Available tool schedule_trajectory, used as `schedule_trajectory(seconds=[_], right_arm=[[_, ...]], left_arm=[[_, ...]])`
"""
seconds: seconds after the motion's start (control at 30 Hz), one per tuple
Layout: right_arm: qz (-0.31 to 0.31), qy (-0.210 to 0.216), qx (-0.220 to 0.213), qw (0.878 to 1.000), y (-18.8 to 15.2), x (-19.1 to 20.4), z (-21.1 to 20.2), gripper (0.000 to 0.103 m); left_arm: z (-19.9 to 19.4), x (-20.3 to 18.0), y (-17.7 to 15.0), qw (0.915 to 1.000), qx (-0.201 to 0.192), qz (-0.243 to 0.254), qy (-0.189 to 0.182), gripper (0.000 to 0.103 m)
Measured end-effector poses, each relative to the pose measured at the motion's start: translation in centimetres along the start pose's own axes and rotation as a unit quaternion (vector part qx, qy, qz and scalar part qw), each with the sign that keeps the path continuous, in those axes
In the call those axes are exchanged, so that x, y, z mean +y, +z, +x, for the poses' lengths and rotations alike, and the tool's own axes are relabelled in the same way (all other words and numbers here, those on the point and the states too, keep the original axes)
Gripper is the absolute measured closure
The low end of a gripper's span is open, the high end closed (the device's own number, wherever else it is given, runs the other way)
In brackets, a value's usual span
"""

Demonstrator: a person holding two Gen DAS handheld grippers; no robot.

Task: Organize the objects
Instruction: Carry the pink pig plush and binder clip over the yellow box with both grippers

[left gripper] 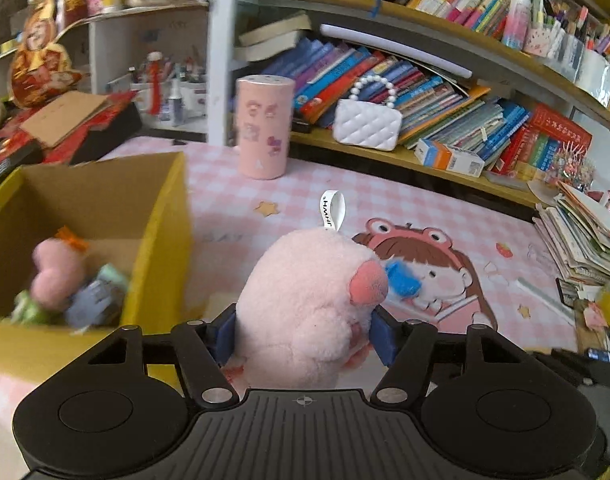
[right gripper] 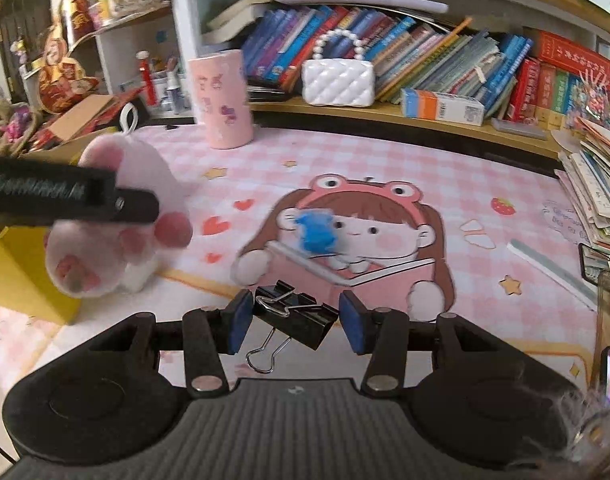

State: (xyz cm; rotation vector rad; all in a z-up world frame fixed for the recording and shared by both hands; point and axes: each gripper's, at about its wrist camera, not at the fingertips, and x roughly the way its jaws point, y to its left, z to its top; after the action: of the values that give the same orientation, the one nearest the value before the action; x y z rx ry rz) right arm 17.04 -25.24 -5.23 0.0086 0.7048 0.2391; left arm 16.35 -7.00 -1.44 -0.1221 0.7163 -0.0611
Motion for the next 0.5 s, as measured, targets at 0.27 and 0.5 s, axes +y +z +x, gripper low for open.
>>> schedule_trajectory(seconds=[0.27, 0.5], right_arm=[[-0.037, 0.038, 0.015, 0.998, -1.8, 6.8, -2.4, 0.058], [-0.069, 0.064, 0.018, 0.995, -2.9, 13.4, -3.7, 0.058]], left_arm=[[-5.1, 5.4, -3.2, 0.9996, -0.005, -0.020, 0.021, 0.037], [-8.3, 10.4, -4.9, 0.9987, -0.004, -0.033, 0.039, 0.037]])
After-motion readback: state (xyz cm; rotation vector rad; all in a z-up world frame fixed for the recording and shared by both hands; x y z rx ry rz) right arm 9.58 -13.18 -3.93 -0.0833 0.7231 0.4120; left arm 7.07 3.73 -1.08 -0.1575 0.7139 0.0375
